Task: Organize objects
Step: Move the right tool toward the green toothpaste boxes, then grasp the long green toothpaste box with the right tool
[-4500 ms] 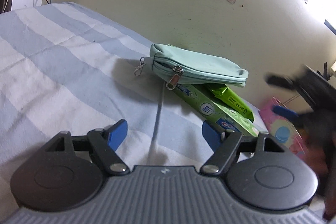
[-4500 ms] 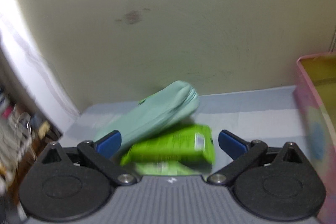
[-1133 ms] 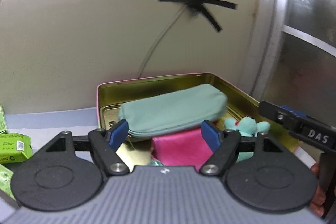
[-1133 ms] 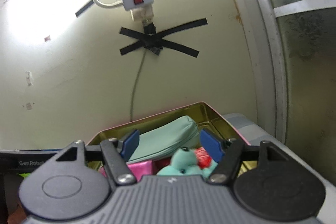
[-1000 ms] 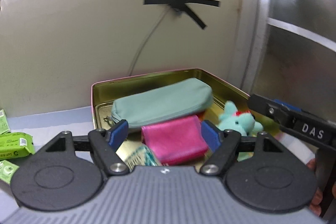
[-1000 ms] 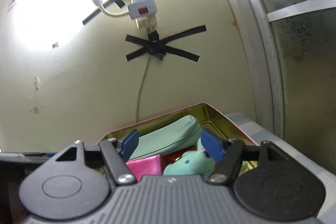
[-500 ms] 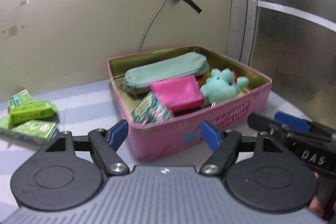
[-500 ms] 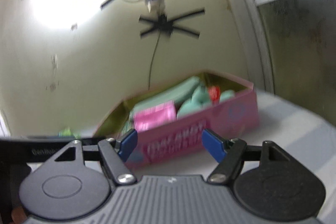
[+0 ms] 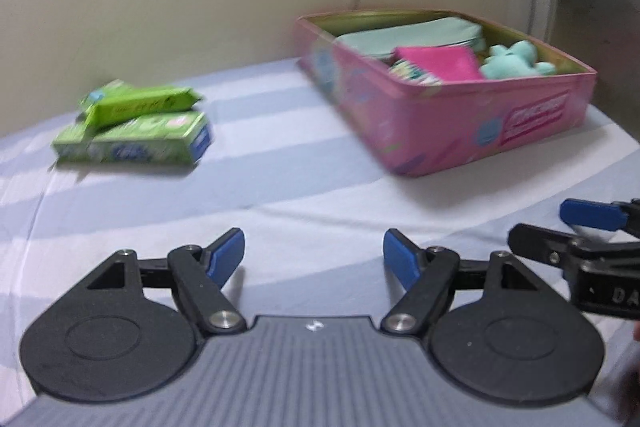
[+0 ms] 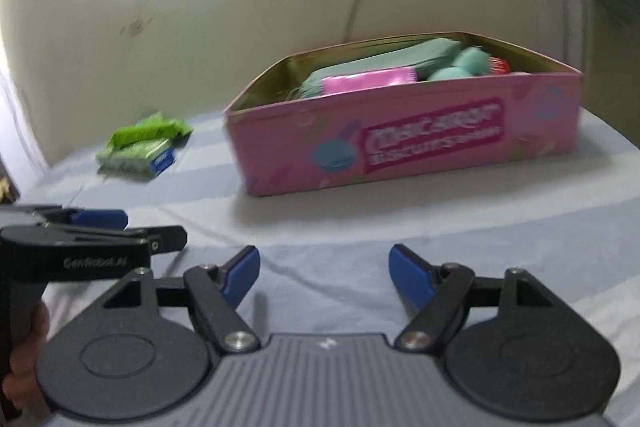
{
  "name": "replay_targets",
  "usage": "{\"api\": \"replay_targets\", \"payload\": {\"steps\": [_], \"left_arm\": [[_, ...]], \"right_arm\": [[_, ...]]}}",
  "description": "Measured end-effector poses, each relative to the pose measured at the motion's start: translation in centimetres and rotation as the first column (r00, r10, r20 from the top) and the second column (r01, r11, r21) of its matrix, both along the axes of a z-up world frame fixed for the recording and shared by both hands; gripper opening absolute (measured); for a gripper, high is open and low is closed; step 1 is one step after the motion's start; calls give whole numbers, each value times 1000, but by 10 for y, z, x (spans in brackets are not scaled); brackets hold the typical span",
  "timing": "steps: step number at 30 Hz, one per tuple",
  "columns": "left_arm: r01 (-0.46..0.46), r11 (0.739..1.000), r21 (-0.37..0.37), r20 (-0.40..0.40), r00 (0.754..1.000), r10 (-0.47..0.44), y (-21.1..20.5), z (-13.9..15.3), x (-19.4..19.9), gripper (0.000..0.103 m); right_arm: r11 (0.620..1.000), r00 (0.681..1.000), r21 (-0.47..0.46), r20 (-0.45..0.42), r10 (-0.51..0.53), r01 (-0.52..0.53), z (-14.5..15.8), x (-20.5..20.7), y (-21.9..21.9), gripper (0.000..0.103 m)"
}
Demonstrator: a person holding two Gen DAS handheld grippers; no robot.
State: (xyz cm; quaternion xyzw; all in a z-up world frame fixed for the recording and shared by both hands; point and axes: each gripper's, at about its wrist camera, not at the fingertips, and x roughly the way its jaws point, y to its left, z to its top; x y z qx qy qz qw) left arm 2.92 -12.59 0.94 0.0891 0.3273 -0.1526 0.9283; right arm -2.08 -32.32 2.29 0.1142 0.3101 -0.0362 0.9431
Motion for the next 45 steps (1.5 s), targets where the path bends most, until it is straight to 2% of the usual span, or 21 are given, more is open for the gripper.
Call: {"api": "replay_targets", "payload": {"steps": [7, 12, 22, 25, 26, 32, 34, 37, 38, 39, 41, 43, 45], "left_arm": [[-42, 999, -16, 2, 999, 42, 32, 1, 8, 80], [-73, 997, -28, 5, 997, 73, 63, 0, 18, 86], [-232, 971, -58, 0, 973, 233, 161, 0, 56, 88], [-247, 963, -111, 2, 969, 248, 182, 1, 64, 88], [-278, 954, -113, -5, 960, 280, 186, 0, 65, 88], [-294, 920, -259, -1, 953, 304, 204, 3, 60, 89], [-302, 906, -296, -22, 951, 310, 210, 2, 64, 89], [-306, 888, -344, -38, 949, 312, 219, 1, 68, 89], [-304, 883, -358, -41, 950, 311, 222, 1, 70, 89], [-304, 877, -373, -43, 950, 310, 224, 1, 70, 89], [-305, 866, -397, -44, 948, 314, 228, 0, 69, 89], [-309, 856, -415, -40, 946, 322, 231, 1, 68, 89], [-309, 849, -429, -33, 945, 326, 232, 2, 66, 91]], "right_arm": [[995, 995, -42, -33, 92, -94, 3, 15, 42, 75], [982, 983, -69, -62, 170, -174, 5, 31, 71, 75], [913, 927, -165, -100, 361, -374, 3, 84, 148, 77], [908, 919, -148, -106, 379, -392, 4, 110, 157, 79], [908, 921, -159, -112, 373, -387, 3, 120, 159, 79], [904, 934, -236, -83, 348, -358, 0, 179, 162, 85], [895, 930, -252, -77, 360, -368, -3, 200, 163, 91], [894, 917, -205, -69, 392, -398, -2, 228, 164, 93], [890, 916, -220, -61, 397, -401, -3, 234, 168, 91], [878, 906, -222, -79, 416, -423, -6, 240, 172, 81], [871, 887, -168, -68, 456, -461, -5, 242, 175, 64], [867, 889, -202, -59, 454, -456, -5, 232, 181, 58], [857, 875, -184, -55, 480, -482, -5, 215, 181, 46]]}}
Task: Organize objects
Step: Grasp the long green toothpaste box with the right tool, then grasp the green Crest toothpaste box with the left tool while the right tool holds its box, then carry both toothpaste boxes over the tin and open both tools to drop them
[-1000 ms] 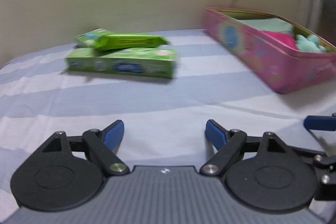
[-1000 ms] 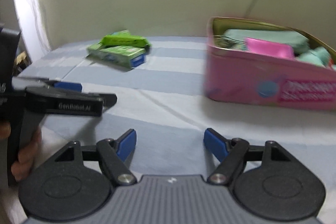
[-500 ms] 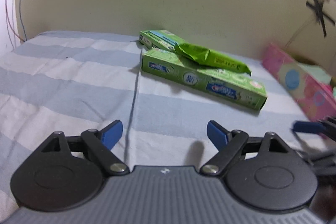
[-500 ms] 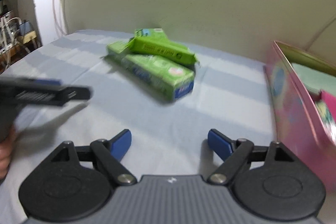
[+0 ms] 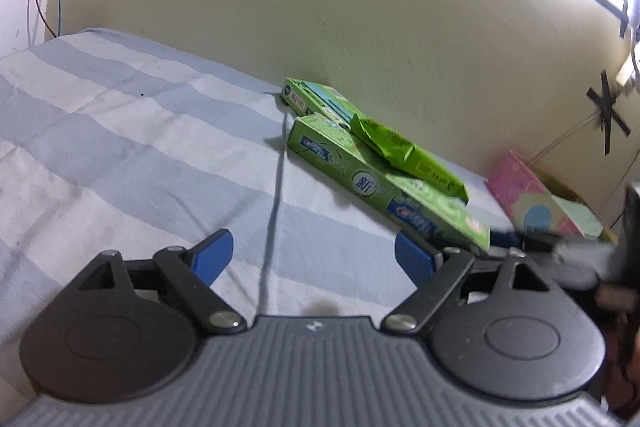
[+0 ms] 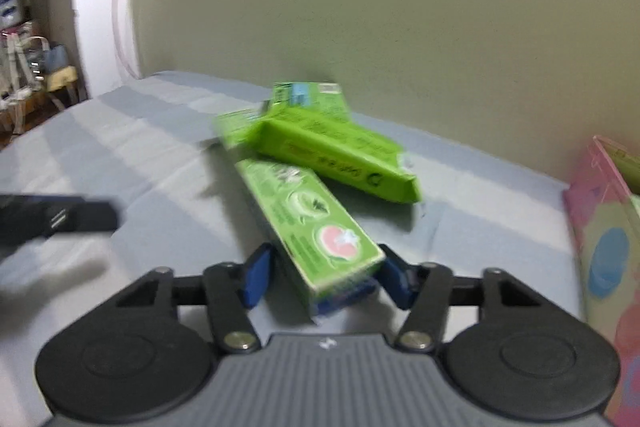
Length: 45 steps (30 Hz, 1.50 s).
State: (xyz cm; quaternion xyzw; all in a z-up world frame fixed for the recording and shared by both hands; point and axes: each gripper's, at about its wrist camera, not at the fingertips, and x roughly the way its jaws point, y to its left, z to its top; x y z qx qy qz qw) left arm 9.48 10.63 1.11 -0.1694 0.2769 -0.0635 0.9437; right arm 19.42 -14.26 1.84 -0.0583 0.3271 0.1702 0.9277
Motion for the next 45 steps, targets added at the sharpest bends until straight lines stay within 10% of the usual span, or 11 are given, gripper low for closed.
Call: {"api": "replay_targets", "payload": {"steps": [11, 17, 22, 40, 45], "left_arm": [[109, 994, -33, 65, 992, -106, -5, 4, -10, 97], [317, 946, -61, 35, 948, -316, -44, 5, -17, 96], [421, 907, -29, 13, 907, -421, -90, 11, -34, 96], [420, 907, -26, -114, 900, -420, -101, -1, -75, 75], [417, 904, -95, -90, 901, -425, -107, 6, -77, 72]], "right_arm": [[983, 983, -1, -13, 183, -183, 10, -169, -57, 41], [997, 997, 26, -8, -74, 74, 7, -225, -135, 48], [935, 951, 171, -31, -309, 310, 7, -241, -189, 49], [993, 999, 112, 7, -50, 48, 1, -213, -128, 64], [980, 992, 153, 15, -128, 125, 4, -214, -143, 62]]}}
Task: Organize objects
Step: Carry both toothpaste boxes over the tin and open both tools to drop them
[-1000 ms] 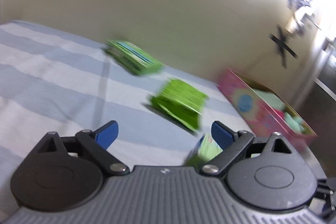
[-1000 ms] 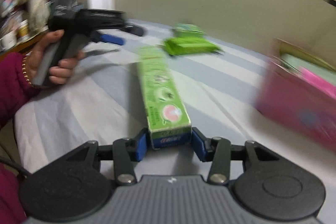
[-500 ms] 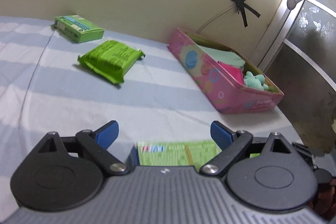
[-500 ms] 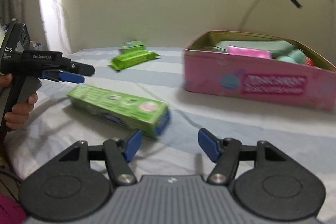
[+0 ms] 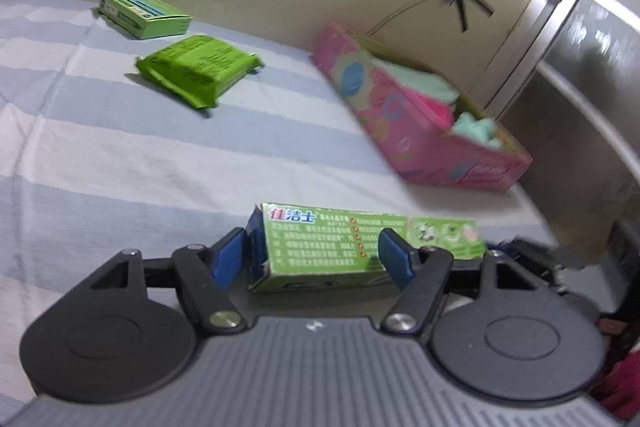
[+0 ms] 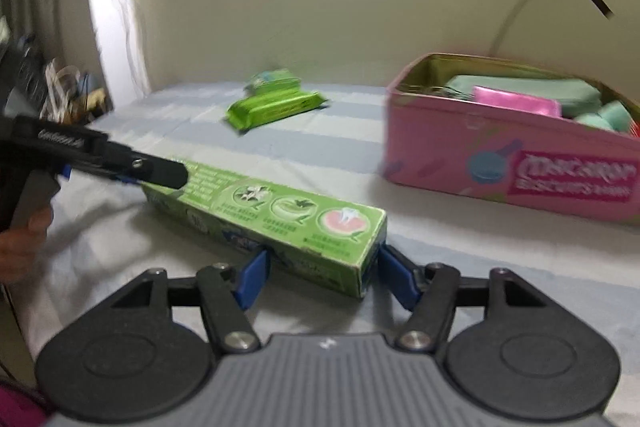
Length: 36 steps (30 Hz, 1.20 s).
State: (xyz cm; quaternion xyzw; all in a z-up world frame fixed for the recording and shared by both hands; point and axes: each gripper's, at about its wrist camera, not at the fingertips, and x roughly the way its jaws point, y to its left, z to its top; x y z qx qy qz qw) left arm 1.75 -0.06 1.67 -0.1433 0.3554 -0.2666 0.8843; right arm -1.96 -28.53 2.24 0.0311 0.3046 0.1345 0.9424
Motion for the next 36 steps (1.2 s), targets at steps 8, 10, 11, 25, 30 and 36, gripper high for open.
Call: {"api": "replay_targets", "payload": {"steps": [8, 10, 11, 25, 30, 36], "left_arm": [[58, 998, 11, 185, 981, -59, -53, 63, 17, 72], [77, 997, 24, 215, 973, -81, -73, 72, 29, 72], [85, 996, 27, 229, 969, -89, -84, 76, 34, 73], [102, 988, 117, 187, 975, -123, -199, 60, 125, 73], [59, 980, 192, 176, 980, -94, -216, 43, 139, 75], [49, 971, 232, 201, 975, -98, -223, 35, 132, 78]], "right_arm": [[993, 973, 48, 199, -118, 110, 48, -15, -47, 61], [987, 956, 59, 243, -162, 152, 58, -12, -63, 61], [983, 950, 63, 254, -184, 173, 61, -9, -71, 61], [927, 907, 16, 204, -369, 374, 38, 77, -162, 61], [850, 830, -25, 233, -507, 526, 21, 95, -176, 62], [851, 815, 19, 278, -509, 525, 22, 80, -179, 63]]}}
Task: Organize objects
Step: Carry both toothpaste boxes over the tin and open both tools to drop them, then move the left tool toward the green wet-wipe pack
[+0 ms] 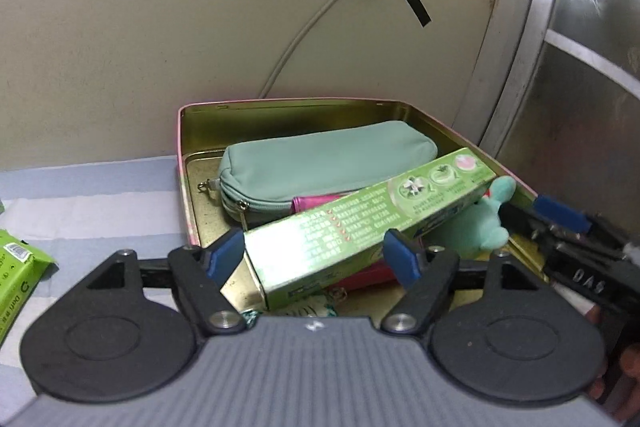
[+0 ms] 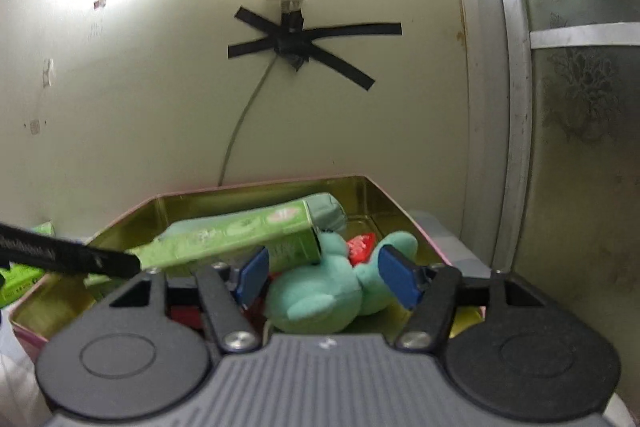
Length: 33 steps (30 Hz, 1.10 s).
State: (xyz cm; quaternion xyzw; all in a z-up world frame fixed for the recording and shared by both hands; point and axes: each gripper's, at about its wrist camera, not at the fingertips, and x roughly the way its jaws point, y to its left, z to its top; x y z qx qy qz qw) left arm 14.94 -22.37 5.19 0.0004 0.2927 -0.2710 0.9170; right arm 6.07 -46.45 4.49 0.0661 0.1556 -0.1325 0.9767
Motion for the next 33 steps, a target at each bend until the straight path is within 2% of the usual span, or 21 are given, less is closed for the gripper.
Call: {"api": "replay_targets", "payload": {"steps": [11, 22, 27, 33], "left_arm": [[14, 1000, 26, 60, 998, -15, 4, 17, -44, 78], [-3, 997, 81, 110, 994, -6, 22, 18, -103, 79], [-24, 995, 97, 103, 995, 14, 36, 10, -119, 79], [-69, 985, 158, 79, 995, 57, 58, -10, -126, 80]], "right_arm": [[999, 998, 41, 58, 8, -10, 13, -25, 15, 69], [975, 995, 219, 89, -48, 28, 1, -80, 26, 70], [956, 999, 293, 38, -29, 17, -10, -96, 34, 71], [951, 987, 308, -140, 79, -33, -28, -81, 56, 71]]}}
